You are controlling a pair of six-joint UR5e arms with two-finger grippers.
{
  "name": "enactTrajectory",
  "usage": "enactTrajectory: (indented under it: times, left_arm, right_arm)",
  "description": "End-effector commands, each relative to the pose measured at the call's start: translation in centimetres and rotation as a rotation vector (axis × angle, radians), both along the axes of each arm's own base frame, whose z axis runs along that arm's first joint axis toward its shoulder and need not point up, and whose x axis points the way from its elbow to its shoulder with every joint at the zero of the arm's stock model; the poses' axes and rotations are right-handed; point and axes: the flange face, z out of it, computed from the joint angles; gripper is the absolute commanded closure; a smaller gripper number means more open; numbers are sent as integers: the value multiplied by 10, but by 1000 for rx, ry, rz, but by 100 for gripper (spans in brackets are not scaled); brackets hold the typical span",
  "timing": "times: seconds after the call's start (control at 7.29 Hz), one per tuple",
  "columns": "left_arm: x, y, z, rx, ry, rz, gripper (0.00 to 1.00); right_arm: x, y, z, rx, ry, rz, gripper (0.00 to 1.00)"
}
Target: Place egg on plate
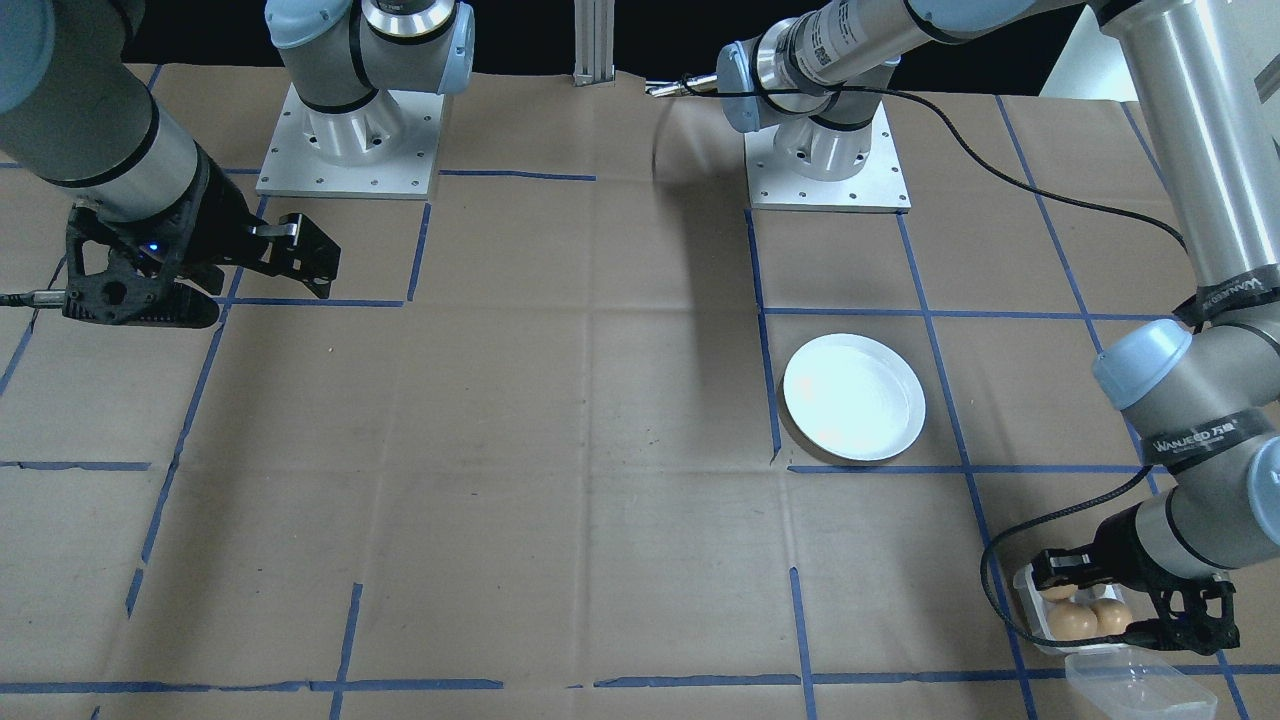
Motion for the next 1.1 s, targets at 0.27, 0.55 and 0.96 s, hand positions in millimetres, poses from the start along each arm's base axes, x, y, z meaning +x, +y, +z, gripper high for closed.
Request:
enactTrajectory:
  times: [0.27,0.55,0.96]
  left_arm:
    - [0,3,15,-6,-9,0,80]
    - [-6,12,64,-17,-16,-2,80]
    - [-46,59,104,54,12,48,80]
  right_arm:
    - [0,0,0,0,1,0,0]
    - [0,0,0,0,1,0,0]
    - [0,0,0,0,0,0,0]
